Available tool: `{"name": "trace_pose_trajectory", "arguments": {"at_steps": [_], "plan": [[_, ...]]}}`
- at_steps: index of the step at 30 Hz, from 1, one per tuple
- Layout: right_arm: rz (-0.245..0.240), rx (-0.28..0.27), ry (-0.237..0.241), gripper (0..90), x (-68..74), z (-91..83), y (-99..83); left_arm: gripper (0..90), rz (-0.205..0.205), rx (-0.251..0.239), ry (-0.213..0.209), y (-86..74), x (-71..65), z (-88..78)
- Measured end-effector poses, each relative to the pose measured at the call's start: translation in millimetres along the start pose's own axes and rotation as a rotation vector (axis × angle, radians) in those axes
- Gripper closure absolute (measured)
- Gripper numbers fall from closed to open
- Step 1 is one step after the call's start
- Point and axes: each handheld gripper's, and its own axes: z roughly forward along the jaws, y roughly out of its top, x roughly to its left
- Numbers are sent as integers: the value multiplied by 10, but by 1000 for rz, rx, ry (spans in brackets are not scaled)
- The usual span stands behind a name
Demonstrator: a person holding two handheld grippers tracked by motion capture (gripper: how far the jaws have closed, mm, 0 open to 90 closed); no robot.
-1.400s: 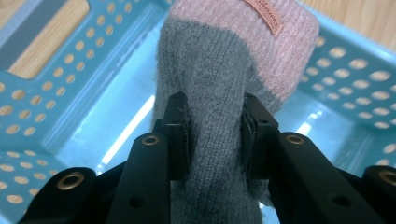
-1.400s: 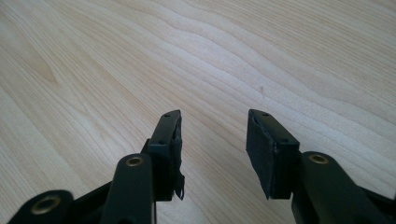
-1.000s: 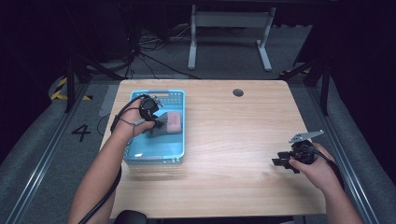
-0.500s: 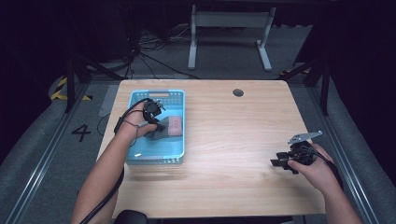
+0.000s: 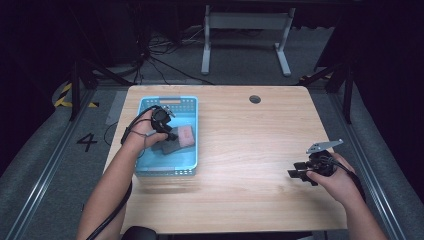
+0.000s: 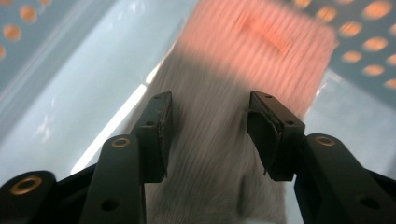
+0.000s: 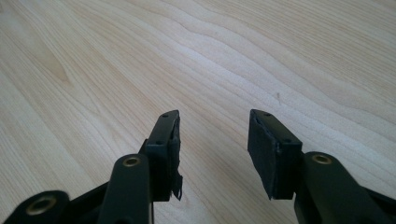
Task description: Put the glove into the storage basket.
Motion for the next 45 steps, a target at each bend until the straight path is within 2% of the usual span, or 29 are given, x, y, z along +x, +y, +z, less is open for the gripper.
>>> {"name": "trace_pose_trajectory", "arguments": {"at_steps": [3,6,10,11,12,16,17,18,19,22,24,25,27,29,30,31,33,40,45], "plan": [[-6,-3,4,550,1,7,32,454,-3,-40,19,15,-40,-82],[-14,-4,9,550,6,18,59,454,-6,-75,20,34,-110,-183],[-30,-2,21,550,9,54,127,448,-7,-123,23,60,-242,-332],[-38,-3,27,550,7,76,163,430,-13,-142,14,73,-326,-398],[-38,-3,27,550,7,76,163,428,-13,-142,14,73,-326,-398],[-62,1,43,549,8,123,242,422,-13,-180,-11,96,-514,-520],[-63,1,45,548,7,132,254,422,-3,-198,-28,107,-615,-587],[-63,1,45,548,7,132,254,421,-3,-198,-28,107,-615,-587],[-64,3,45,548,5,140,266,421,-1,-205,-34,112,-669,-614],[-71,5,54,546,1,155,295,416,25,-214,-46,127,-840,-691],[-77,9,57,545,-9,173,310,416,44,-224,-59,134,-1005,-746],[-76,11,58,545,-12,178,311,416,44,-224,-59,134,-1005,-746],[-79,14,58,545,-20,188,313,415,59,-237,-75,134,-1159,-768],[-75,20,60,544,-26,204,314,411,60,-241,-87,131,-1258,-765],[-78,24,63,543,-28,218,316,406,60,-240,-89,128,-1362,-742],[-78,24,63,543,-28,218,316,401,60,-240,-89,128,-1362,-742],[-82,28,65,541,-23,228,315,393,54,-237,-100,127,-1457,-700],[-83,35,66,535,-22,240,284,364,72,-253,-145,131,-1766,-503],[-78,40,66,533,-29,242,258,358,74,-268,-169,83,-1899,-285]]}}
